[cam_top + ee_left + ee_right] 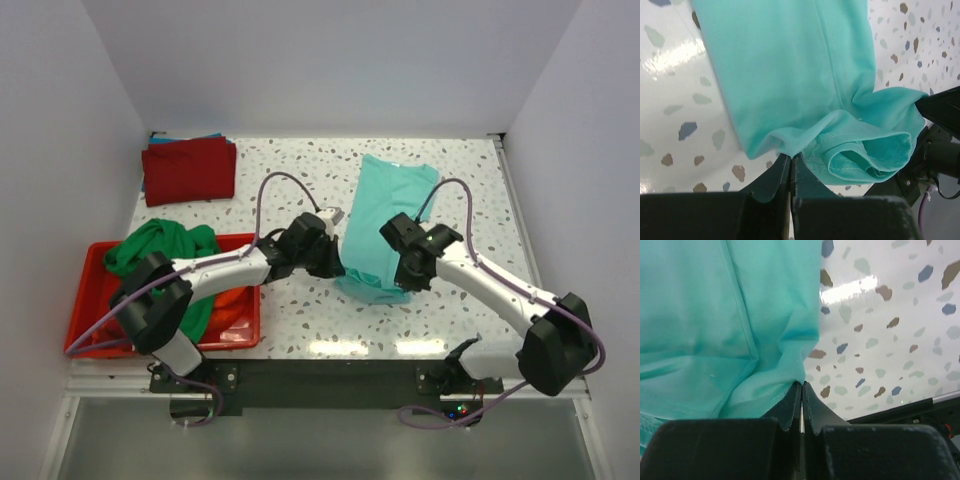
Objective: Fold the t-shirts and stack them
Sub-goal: Fold the tshirt
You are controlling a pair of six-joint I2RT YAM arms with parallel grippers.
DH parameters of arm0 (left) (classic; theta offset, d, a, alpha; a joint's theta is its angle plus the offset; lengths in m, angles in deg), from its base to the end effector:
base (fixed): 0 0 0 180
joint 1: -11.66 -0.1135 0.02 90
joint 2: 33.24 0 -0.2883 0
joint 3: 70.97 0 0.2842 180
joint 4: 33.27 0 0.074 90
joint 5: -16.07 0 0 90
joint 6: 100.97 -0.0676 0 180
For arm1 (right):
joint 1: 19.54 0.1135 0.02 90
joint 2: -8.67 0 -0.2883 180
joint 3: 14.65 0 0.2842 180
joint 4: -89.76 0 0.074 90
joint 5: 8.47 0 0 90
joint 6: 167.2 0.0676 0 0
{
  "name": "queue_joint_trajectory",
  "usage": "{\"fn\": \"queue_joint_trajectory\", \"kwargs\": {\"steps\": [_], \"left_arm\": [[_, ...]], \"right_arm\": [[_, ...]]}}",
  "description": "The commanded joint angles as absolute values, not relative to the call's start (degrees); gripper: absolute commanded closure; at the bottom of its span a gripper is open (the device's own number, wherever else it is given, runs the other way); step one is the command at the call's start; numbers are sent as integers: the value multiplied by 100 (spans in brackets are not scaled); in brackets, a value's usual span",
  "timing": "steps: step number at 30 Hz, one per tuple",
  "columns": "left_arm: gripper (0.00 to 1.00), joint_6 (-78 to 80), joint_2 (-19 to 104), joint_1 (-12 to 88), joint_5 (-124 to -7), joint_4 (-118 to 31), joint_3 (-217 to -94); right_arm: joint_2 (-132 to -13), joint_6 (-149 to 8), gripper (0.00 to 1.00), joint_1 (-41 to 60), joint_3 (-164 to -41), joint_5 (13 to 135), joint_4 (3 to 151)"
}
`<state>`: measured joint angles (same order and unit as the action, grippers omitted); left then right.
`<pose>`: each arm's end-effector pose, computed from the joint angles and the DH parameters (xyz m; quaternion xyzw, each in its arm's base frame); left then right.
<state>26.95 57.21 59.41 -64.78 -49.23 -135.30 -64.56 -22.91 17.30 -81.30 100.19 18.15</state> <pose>0.2488 -0.2899 0.1824 0.1103 0.9048 -0.3287 0.2473 0.2110 0.1310 0.2218 0.1654 0.9676 -0.0404 0.1862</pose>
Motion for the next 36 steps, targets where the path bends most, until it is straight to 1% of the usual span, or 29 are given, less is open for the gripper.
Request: {"fn": "queue_joint_trajectory", "kwargs": {"steps": [1, 12, 20, 26, 36], "left_arm": [[100, 2411, 6026, 5702, -6215, -4651, -14124], [100, 2155, 7467, 4920, -5662, -4721, -15847], [100, 2147, 8426, 4603, -5284, -4862, -17085], [100, 2032, 9023, 4427, -5126, -4933, -17640], [100, 1962, 9516, 4295, -4958, -4906, -18273]], "right_arm": [[-6796, -2920, 100, 1422, -8712, 10263, 2228], [-8167, -3826, 100, 542, -9776, 10316, 2589], [-8862, -4177, 100, 50, -10426, 10228, 2765], [-9257, -4335, 100, -231, -10892, 10157, 2783], [-9609, -4459, 100, -548, -11209, 10061, 2861]]}}
